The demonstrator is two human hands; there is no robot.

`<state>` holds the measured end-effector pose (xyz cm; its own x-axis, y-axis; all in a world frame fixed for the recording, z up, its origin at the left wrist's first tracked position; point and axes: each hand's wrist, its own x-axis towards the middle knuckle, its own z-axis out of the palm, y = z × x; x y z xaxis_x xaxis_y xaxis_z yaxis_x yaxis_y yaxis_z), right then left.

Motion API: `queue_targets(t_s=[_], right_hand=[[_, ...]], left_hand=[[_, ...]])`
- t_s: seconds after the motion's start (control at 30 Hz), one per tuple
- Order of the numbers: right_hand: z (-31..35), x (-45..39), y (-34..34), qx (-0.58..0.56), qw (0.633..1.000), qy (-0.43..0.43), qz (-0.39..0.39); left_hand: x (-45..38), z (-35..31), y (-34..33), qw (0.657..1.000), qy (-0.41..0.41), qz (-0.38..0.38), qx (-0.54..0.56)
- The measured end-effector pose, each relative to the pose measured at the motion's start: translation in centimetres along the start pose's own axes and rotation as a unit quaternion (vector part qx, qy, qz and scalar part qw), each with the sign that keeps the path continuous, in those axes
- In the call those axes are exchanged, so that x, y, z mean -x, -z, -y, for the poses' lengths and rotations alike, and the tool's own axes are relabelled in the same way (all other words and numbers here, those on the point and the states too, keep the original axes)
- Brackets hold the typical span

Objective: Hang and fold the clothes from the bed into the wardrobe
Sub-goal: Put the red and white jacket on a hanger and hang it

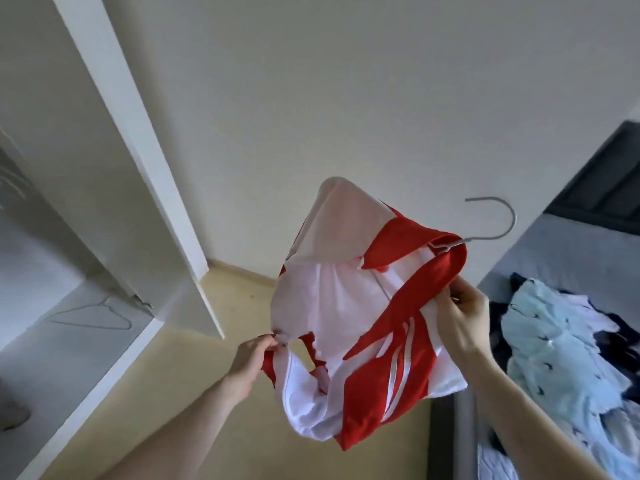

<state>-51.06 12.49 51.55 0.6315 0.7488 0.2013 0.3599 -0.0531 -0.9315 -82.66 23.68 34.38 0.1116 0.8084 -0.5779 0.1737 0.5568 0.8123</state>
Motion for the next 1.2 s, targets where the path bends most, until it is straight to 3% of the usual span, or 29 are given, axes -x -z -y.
queue_targets(t_s=[0.2,0.53,0.8,1.0,1.2], right_hand=[[-7.7,1.3,13.3,-0.007,0.998,-0.049,-0.047],[-20.5,3.5,30.7,0.036,0.986,-0.140,-0.087],[-32.5,3.4,39.1,0.104,0.951,-0.236,-0.169],[-43.4,6.0,44.1,0.124,0.910,-0.328,-0.222],[-57.5,9.5,48.5,0.147,0.884,-0.395,-0.204]], left_hand=[[4.5,0.6,-13.0,0.990,-0.052,0.073,-0.104],[10.0,7.3,-35.0,0.979,-0.088,0.069,-0.170],[7.9,14.3,-47.2,0.967,-0.080,0.125,-0.207],[6.9,21.5,-54.4,0.980,-0.073,0.121,-0.142],[4.4,30.9,-60.6,0.967,-0.094,0.111,-0.210]])
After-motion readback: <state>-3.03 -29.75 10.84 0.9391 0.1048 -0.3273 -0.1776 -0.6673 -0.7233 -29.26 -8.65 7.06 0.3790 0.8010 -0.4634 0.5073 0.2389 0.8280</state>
